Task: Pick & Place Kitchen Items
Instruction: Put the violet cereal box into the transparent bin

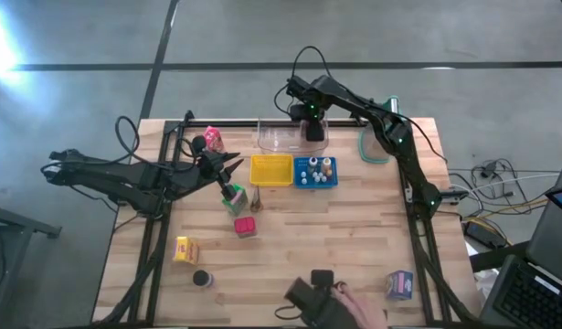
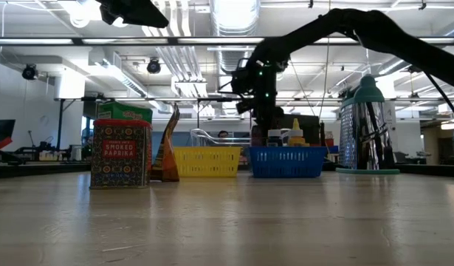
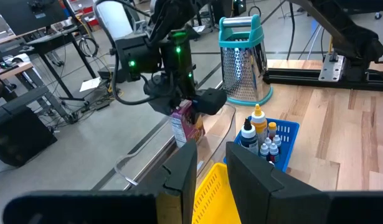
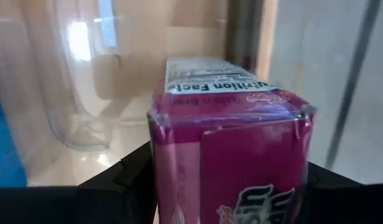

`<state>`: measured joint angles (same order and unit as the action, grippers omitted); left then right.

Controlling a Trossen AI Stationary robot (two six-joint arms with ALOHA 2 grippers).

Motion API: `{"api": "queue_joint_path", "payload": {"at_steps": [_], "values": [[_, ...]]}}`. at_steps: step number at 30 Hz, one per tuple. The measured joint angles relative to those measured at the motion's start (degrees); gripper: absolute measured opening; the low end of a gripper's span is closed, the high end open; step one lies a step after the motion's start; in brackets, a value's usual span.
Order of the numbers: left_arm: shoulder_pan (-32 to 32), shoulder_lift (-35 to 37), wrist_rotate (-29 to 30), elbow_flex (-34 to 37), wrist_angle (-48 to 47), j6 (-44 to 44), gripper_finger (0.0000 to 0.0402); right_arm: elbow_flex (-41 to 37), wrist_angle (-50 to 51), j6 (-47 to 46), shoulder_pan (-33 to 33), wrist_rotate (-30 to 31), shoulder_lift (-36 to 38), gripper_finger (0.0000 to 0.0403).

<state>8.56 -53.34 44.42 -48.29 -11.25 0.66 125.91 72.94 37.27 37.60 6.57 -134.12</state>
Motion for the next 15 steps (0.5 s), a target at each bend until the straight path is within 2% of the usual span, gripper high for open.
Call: {"api": "queue_joint_path", "payload": {"at_steps": [4, 15], "values": [[0.0, 0.0, 0.0, 0.0, 0.0, -0.02, 0.0092, 0.0, 0.2, -0.72, -0.54, 3.36, 0.75, 0.0216], [0.0, 0.0, 0.0, 0.0, -0.4, 0.16, 0.0092, 0.07, 0.31, -2.0, -2.49, 3.65, 3.87, 0.0246]]}}
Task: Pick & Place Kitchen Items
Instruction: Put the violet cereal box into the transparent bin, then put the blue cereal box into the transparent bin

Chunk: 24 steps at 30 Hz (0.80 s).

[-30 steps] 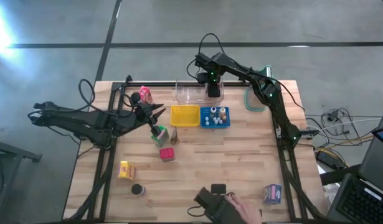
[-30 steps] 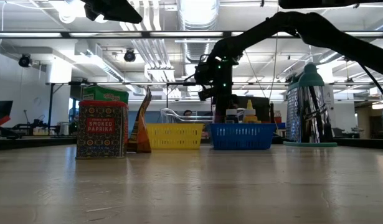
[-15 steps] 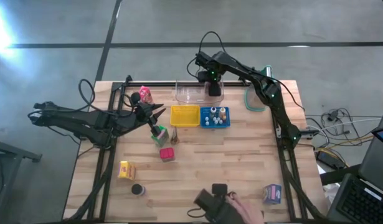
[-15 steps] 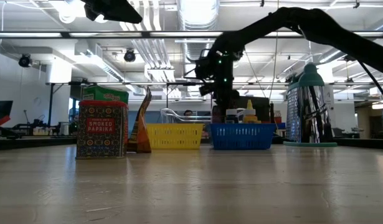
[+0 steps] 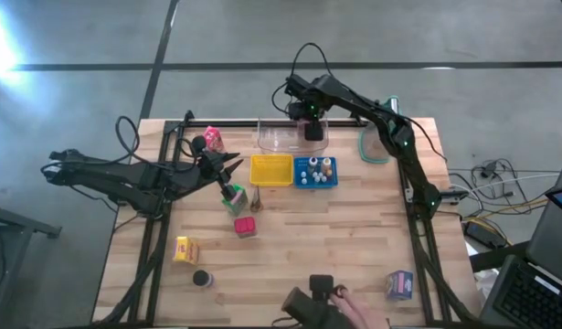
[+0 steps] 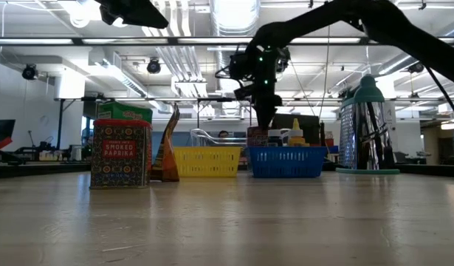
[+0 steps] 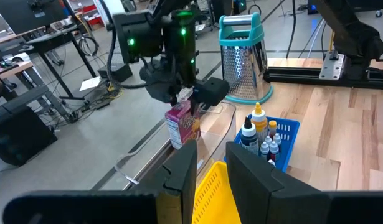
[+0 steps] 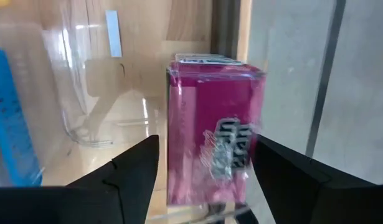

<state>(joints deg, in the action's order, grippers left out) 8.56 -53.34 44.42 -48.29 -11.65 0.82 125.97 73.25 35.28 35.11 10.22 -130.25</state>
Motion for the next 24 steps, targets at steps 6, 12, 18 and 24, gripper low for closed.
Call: {"api": "queue_joint_path", "payload": {"at_steps": [6, 12, 18, 24], "values": [[0.0, 0.0, 0.0, 0.0, -0.5, 0.14, 0.0092, 0.0, 0.28, -1.66, -0.72, 0.07, 3.43, 0.0254], [-0.34, 0.0, -0.01, 0.0, -1.55, 0.72, 0.0092, 0.02, 1.63, -7.35, -1.92, 0.34, 8.54, 0.0236], [-4.26, -0.02, -0.98, -3.36, -11.36, 1.97, 0.0092, 0.0, 4.56, -13.18, -4.52, -5.97, 14.05, 0.0186], [-14.43, -0.02, -5.05, -7.46, -23.26, 5.47, 0.0092, -0.05, 6.91, -18.32, -9.03, -10.51, 20.46, 0.0105]]}}
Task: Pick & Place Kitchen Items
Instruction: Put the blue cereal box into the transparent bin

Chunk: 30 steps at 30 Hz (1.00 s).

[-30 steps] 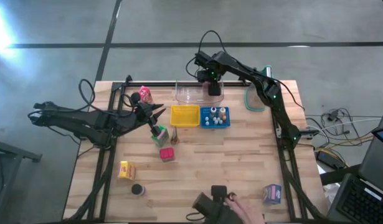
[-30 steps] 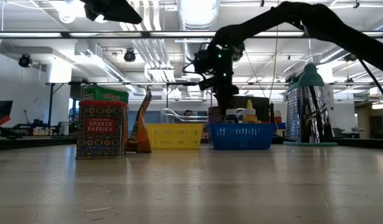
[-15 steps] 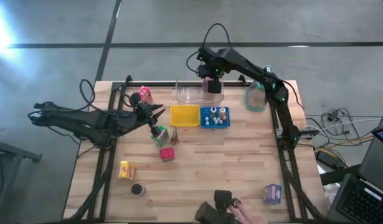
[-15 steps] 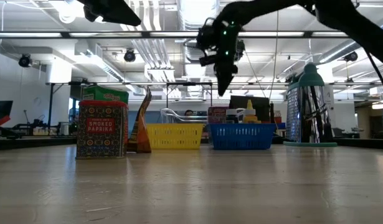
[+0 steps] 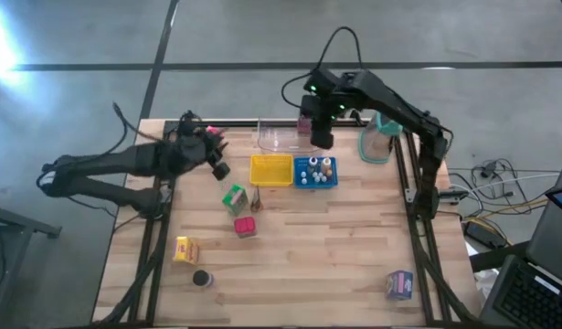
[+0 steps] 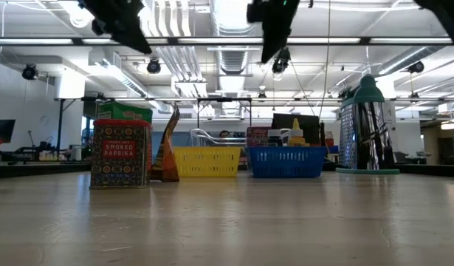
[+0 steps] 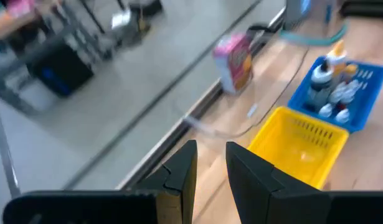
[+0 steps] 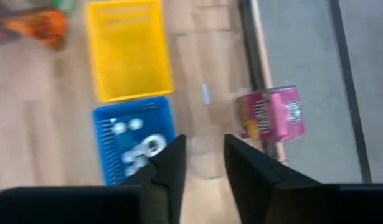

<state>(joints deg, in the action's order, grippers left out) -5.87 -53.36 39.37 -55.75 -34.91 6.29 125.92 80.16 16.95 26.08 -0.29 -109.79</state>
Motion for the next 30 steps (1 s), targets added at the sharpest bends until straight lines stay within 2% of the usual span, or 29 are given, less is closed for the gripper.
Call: {"api": "queue_joint_path", "payload": {"at_steps": [6, 9, 12, 16, 18, 22, 30], "values": [[-12.81, -0.15, -11.86, -1.2, -3.37, -1.24, 0.0092, -0.41, 4.61, -6.66, -6.1, -0.16, 6.71, 0.0019], [-17.75, -0.52, -13.15, -1.2, -3.91, -2.79, 0.0092, -2.74, 5.17, -9.85, -8.99, 0.45, 10.76, 0.0014], [-21.11, -0.88, -13.42, -1.2, -5.18, -4.54, 0.0092, -8.48, 4.76, -12.99, -11.29, 2.05, 16.23, 0.0012], [-23.23, -1.48, -17.37, -1.2, -5.67, -6.68, 0.0092, -20.3, 2.18, -18.01, -13.48, 6.66, 25.63, 0.0009], [-23.55, -2.12, -19.4, -1.2, -5.72, -7.64, 0.0092, -27.0, -1.52, -20.77, -14.16, 7.1, 30.89, 0.0009], [-23.78, -3.71, -19.84, -1.2, -5.91, -7.96, 0.0092, -38.99, -7.82, -23.72, -15.46, 7.16, 41.11, 0.0008], [-24.17, -7.24, -19.84, -1.18, -5.89, -7.69, 0.0092, -53.43, -16.12, -28.57, -17.02, 5.88, 56.6, 0.0008]]}}
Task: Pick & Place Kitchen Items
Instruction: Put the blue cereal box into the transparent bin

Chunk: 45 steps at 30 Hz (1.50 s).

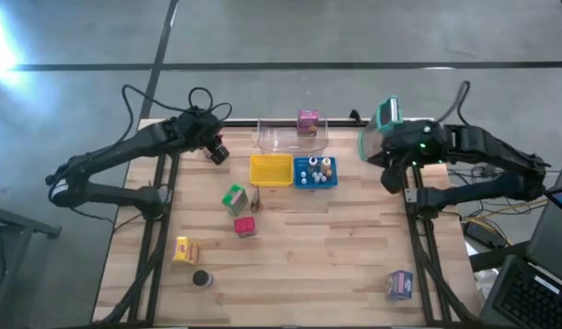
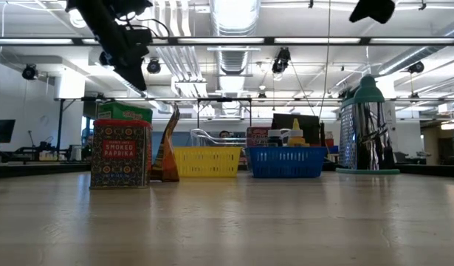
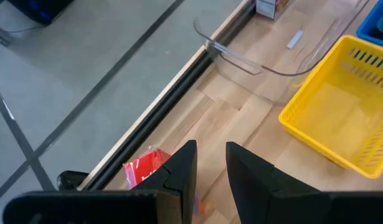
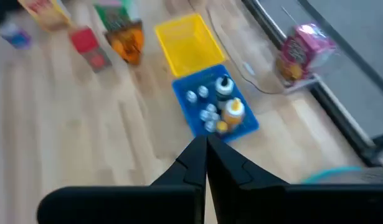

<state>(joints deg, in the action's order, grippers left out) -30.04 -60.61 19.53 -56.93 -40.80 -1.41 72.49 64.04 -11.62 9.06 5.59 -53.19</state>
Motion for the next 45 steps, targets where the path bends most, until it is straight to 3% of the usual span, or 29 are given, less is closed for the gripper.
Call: {"api": "queue_joint_path", "payload": {"at_steps": [5, 11, 24, 29, 33, 38, 45], "values": [[0.0, -1.09, -0.02, 0.02, 0.21, 0.19, 0.0092, -5.61, -4.56, -7.55, -5.66, -1.26, 3.46, 0.0008], [0.0, -1.11, 0.0, 0.02, 2.35, -0.05, 0.0092, -7.0, -3.83, -23.75, -18.03, -1.3, -2.23, 0.0008], [0.02, -1.12, 0.0, 0.02, 2.69, -0.07, 0.0092, 19.61, 25.99, -72.57, -44.07, -1.67, -25.26, 0.0008], [0.02, -1.11, 0.01, 0.02, 2.67, -0.07, 0.0092, 25.44, 26.06, -83.61, -50.04, 0.7, -28.16, 0.0008], [0.02, -1.11, 0.02, 0.03, 2.67, -0.07, 0.0092, 25.85, 26.06, -92.62, -52.7, 0.1, -28.75, 0.0008], [0.02, -1.11, 0.02, 0.04, 2.64, -0.07, 0.0092, 24.76, 26.06, -108.31, -54.73, -4.78, -29.0, 0.0008], [0.02, -1.11, 0.02, 0.04, 2.64, -0.08, 0.0092, 24.52, 26.04, -123.2, -56.78, -19.32, -32.14, 0.0008]]}}
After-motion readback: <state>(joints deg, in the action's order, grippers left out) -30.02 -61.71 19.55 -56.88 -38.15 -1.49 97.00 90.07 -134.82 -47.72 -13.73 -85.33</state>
